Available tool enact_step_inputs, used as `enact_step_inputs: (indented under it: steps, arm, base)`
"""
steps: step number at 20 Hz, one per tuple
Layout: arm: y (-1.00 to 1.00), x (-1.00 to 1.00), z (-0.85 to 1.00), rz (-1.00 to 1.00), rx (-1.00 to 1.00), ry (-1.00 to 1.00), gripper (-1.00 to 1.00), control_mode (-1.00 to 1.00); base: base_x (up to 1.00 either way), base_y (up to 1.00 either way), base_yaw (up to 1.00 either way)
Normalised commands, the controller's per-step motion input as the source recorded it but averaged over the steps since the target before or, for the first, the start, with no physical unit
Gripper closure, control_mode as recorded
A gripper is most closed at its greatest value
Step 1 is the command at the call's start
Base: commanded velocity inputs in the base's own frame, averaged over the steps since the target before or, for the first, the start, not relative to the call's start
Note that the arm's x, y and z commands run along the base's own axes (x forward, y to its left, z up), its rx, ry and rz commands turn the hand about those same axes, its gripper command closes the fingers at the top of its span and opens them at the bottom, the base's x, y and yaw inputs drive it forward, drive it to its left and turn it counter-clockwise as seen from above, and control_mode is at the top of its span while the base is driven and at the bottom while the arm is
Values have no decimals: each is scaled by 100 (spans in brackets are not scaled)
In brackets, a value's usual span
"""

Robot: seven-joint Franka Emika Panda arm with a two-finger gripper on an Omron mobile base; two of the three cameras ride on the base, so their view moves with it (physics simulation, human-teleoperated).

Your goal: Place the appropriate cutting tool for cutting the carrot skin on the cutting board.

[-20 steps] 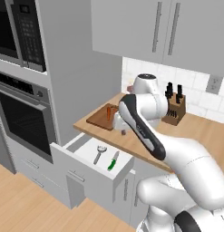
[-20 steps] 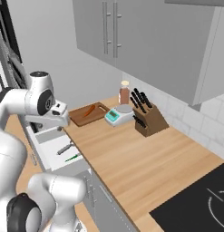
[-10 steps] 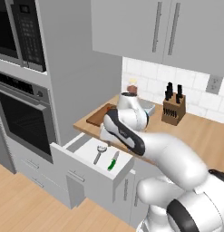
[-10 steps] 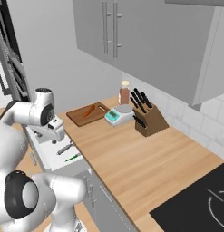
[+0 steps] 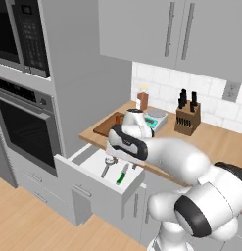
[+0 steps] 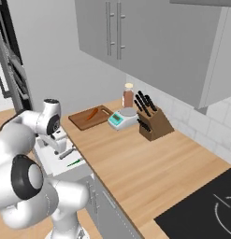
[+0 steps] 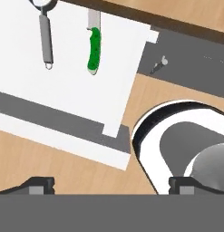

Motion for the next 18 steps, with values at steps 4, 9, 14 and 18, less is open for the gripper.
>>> enact_step_inputs:
  steps: [4,9,14,18]
  arm:
    - [9,21,-55,-18,0,2,-100,-100]
    - [6,27,-69,-10,0,0,-100,-100]
    - [32,24,-45,-5,0,0,-100,-100]
    - [41,19,-41,-3,0,3,-100,-100]
  base:
    - [0,0,0]
    - [0,0,0]
    - [0,0,0]
    - [0,0,0]
